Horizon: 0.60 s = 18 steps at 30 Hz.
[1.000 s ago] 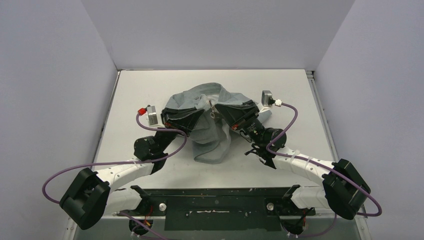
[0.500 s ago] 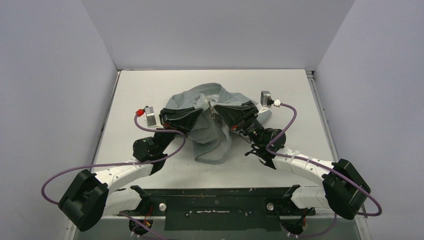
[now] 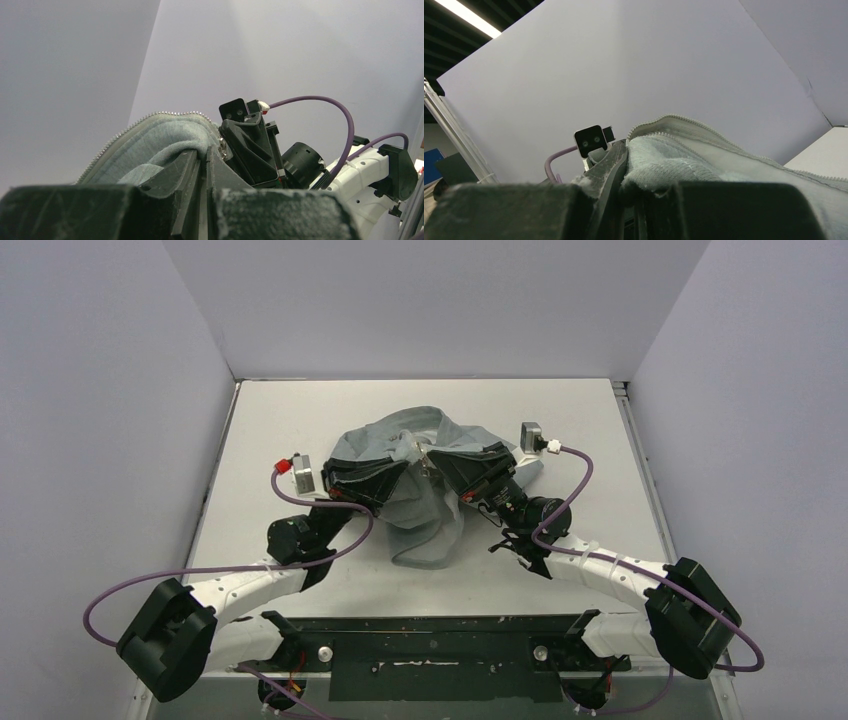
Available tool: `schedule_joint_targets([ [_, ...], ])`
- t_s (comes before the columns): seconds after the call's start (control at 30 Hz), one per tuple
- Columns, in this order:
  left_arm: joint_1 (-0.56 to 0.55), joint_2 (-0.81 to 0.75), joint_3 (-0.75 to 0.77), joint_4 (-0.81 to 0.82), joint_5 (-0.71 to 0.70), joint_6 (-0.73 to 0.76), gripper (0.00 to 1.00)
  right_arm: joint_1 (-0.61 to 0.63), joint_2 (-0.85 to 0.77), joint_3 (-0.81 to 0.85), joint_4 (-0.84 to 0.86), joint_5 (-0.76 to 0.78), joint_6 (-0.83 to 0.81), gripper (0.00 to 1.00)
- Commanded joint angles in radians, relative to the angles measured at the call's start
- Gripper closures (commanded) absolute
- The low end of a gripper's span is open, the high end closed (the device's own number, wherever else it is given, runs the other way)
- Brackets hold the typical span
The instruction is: Zip up the jacket
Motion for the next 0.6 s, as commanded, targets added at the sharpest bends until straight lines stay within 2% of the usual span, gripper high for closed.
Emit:
schedule_joint_targets([
  [0.0,-0.016,-0.004,0.005,0.269,0.020,0.013,1.00,0.011,-0.006,0.023,0.078,-0.003,0.003,1.00],
  [0.57,-0.021,-0.009,-0.019,0.270,0.007,0.029,1.00,0.008,-0.019,0.004,0.103,0.022,0.015,1.00],
])
